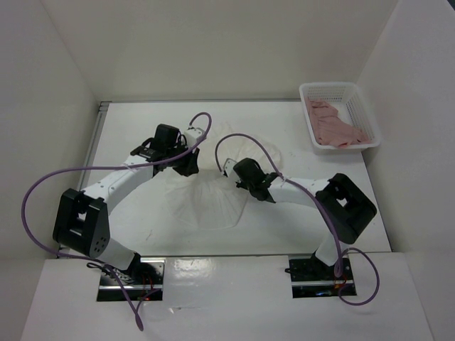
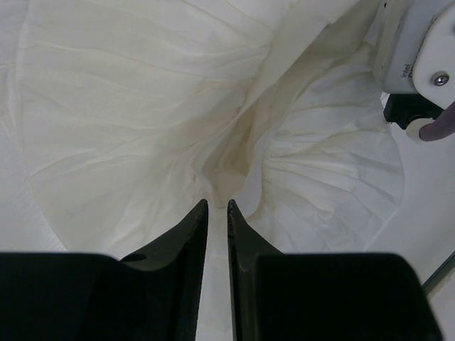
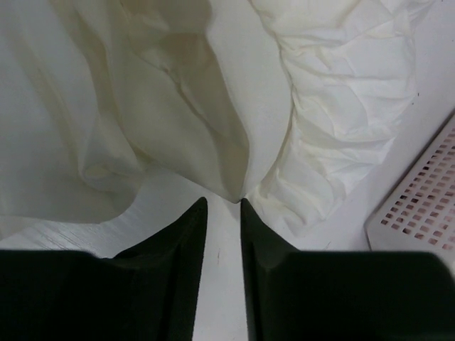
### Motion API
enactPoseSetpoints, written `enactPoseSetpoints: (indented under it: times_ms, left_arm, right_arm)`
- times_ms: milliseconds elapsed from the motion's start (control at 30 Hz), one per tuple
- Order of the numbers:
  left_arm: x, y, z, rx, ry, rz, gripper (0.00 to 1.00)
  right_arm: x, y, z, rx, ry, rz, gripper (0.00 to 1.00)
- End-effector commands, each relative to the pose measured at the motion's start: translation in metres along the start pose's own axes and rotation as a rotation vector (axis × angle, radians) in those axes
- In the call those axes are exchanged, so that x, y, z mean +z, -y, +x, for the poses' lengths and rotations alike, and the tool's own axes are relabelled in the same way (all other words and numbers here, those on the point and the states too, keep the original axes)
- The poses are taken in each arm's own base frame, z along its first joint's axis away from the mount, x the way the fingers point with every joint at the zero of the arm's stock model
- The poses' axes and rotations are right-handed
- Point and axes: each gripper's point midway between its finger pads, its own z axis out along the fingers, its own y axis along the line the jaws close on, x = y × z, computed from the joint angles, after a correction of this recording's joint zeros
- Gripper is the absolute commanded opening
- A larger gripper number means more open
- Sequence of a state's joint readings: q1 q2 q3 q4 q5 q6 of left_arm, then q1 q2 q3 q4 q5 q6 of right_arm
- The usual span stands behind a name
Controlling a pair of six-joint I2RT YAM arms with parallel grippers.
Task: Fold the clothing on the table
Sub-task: Flatten the skirt out
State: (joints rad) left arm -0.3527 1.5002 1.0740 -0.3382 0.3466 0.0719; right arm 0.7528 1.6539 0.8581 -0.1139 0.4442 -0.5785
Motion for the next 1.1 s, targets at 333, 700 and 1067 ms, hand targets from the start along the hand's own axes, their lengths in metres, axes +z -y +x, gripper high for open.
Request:
enactPoseSetpoints:
  times_ms: [333,700,1067]
  left_arm:
    - [0.006,0.003,0.001,-0.006,-0.010,0.037,0.20]
    - [0.005,0.003,-0.001,0.004,-0.010,0.037,0.17]
    - [0.011,0.031,0.003,0.026,-0.021,0.185,0.75]
  right_arm:
    - [-0.023,0.081,-0.046,0.276,0.177,0.027,0.00]
    - [-0.063,0.139,-0.058,0.419,0.301,0.068,0.00]
    - [-0.067,0.137,-0.060,0.435,0.313,0.048,0.00]
